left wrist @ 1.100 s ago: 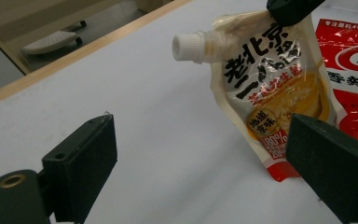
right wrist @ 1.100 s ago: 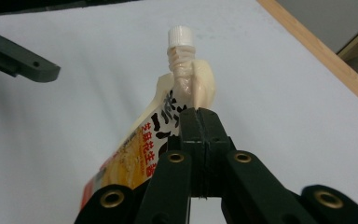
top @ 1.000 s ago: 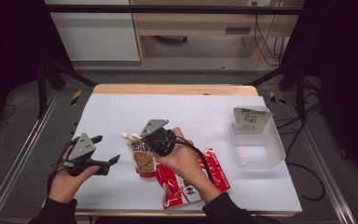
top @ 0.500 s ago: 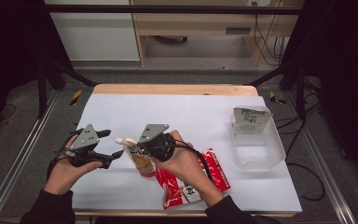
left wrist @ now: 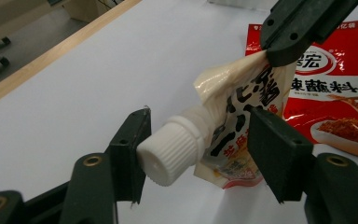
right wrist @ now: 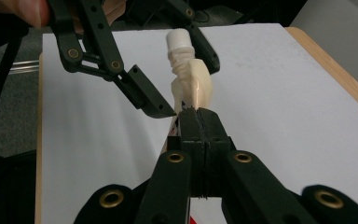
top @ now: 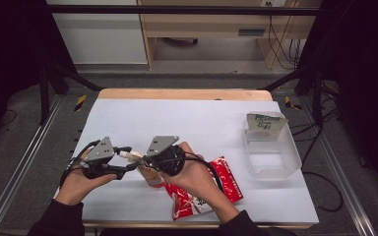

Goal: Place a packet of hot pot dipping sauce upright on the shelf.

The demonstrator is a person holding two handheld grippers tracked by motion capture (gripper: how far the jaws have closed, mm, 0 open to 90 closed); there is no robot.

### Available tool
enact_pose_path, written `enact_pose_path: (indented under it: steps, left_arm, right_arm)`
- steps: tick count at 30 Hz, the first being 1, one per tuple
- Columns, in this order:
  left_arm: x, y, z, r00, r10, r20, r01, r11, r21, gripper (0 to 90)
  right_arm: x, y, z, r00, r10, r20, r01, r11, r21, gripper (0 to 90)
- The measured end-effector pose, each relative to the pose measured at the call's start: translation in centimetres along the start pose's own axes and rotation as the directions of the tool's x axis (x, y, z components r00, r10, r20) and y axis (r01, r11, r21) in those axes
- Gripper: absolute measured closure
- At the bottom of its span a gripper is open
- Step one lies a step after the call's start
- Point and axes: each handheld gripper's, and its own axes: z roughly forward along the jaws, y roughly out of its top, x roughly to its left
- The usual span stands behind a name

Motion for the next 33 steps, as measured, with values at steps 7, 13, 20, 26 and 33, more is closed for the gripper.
enact_pose_path:
  steps: [7, 13, 20, 26, 33]
  left_arm:
    - [0.0, 0.3, -0.4, 0.9987, -0.028, 0.042, 0.029, 0.9994, -0.019, 64.2]
    - [-0.8, 1.4, -0.6, 0.9971, -0.025, 0.072, 0.026, 0.9996, -0.01, 71.3]
    - [-1.5, 2.7, -1.6, 0.9974, 0.001, 0.073, 0.0, 0.9999, -0.013, 72.9]
    - [-1.3, 2.7, -2.1, 0.998, -0.003, 0.063, 0.003, 1.0, -0.008, 73.4]
    - [-1.3, 2.9, -2.4, 0.998, 0.011, 0.062, -0.01, 0.9997, -0.023, 73.5]
  right_arm:
    - [-0.1, -0.5, -0.6, 0.9998, 0.017, 0.011, -0.017, 0.9995, 0.028, 89.7]
    - [-0.5, -0.7, -1.2, 0.9988, 0.037, 0.031, -0.039, 0.9979, 0.052, 89.0]
    - [-0.3, -0.5, -1.7, 0.9994, 0.027, 0.022, -0.028, 0.9977, 0.062, 87.2]
    - [-0.3, -0.1, -1.9, 0.9996, 0.018, 0.023, -0.02, 0.9972, 0.072, 87.7]
    - [-0.6, 0.6, -2.0, 0.9978, -0.054, 0.039, 0.049, 0.9914, 0.122, 71.0]
